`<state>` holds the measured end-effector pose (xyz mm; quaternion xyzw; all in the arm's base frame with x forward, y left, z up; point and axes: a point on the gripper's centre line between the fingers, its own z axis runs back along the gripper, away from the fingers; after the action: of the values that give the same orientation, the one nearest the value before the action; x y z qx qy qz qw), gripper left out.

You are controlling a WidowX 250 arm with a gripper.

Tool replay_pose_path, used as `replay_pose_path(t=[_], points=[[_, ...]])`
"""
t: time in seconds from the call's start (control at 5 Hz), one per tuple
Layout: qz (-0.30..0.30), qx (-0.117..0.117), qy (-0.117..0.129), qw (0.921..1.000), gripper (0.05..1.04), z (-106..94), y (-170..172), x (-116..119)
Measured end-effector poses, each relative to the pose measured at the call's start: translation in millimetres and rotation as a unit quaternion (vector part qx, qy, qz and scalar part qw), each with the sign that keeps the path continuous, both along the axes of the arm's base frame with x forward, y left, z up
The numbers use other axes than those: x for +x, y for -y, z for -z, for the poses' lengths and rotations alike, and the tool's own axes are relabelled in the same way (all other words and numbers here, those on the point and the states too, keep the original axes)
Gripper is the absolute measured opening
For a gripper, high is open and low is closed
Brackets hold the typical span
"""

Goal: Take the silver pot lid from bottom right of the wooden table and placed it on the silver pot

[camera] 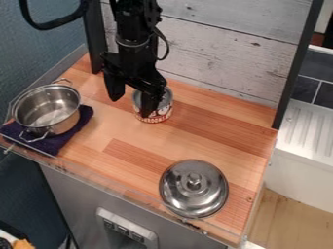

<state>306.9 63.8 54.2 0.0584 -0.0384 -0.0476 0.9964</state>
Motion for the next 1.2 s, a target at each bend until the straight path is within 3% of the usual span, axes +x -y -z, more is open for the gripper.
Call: replay_pose_path(t=[0.2,0.4,0.8,1.2], points=[[0.001,-0.003,-0.015,0.9999,1.001,9.6,1.6,-2.6],[0.051,-0.007,-0.017,0.9985,1.001,13.5,30.1,-1.5],[0.172,-0.027,-0.005,0.9848,1.001,21.4,111.8,-13.4],[0.179,-0.033,-0.04,0.9824,1.001,41.3,121.5,-44.6]])
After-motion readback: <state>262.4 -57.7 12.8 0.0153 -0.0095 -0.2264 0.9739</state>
